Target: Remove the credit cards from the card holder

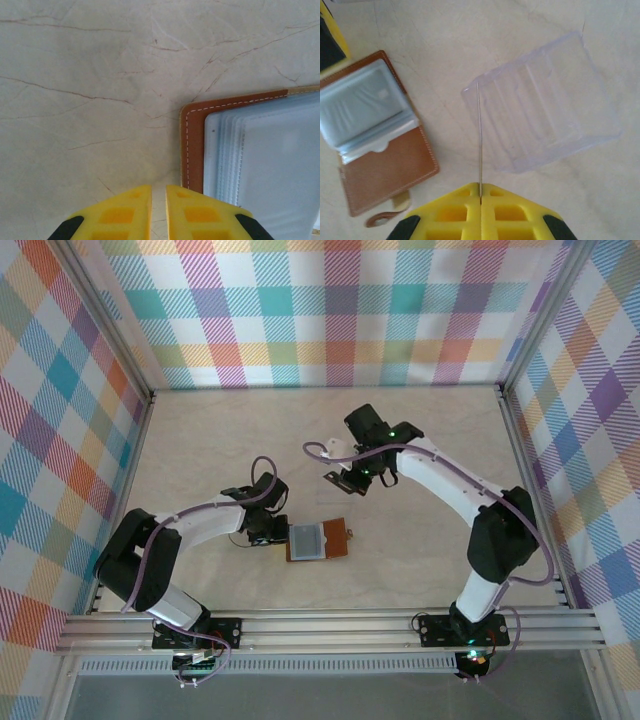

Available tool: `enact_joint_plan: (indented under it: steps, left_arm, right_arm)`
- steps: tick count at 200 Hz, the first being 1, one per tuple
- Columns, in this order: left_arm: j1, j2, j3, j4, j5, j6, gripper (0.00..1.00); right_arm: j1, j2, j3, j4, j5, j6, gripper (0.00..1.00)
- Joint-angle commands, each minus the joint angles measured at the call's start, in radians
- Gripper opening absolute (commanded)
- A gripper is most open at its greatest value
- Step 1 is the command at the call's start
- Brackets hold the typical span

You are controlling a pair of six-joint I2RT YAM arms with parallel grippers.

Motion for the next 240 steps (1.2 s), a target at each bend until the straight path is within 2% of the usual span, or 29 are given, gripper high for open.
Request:
enact_joint_plan:
  steps: [1,82,138,199,224,240]
  left_arm:
    - [0.008,0.018,-0.01,0.03,0.023,0.022,0.16]
    - [0.008,0.008,-0.005,0.031,0.004,0.031,0.16]
    - [0.008,-0.028,0.007,0.013,-0.02,0.032,0.18]
    - [0.008,-0.037,0.01,0.004,-0.025,0.033,0.18]
    - [0.009,-0.041,0.014,0.0,-0.024,0.034,0.18]
    - [0.008,-0.045,0.014,-0.005,-0.029,0.034,0.18]
  right_arm:
    - [-0.006,0.044,0.068,-0.037,0.036,-0.207,0.0]
    - [-0.006,0.249,0.264,-0.195,0.045,-0.352,0.0]
    - [-0.005,0.348,0.32,-0.23,0.068,-0.41,0.0]
    - [0.009,0.428,0.374,-0.345,0.002,-0.462,0.0]
    - [0.011,0.451,0.388,-0.334,-0.004,-0.466,0.0]
    - [0.011,0.456,0.389,-0.304,0.014,-0.456,0.18]
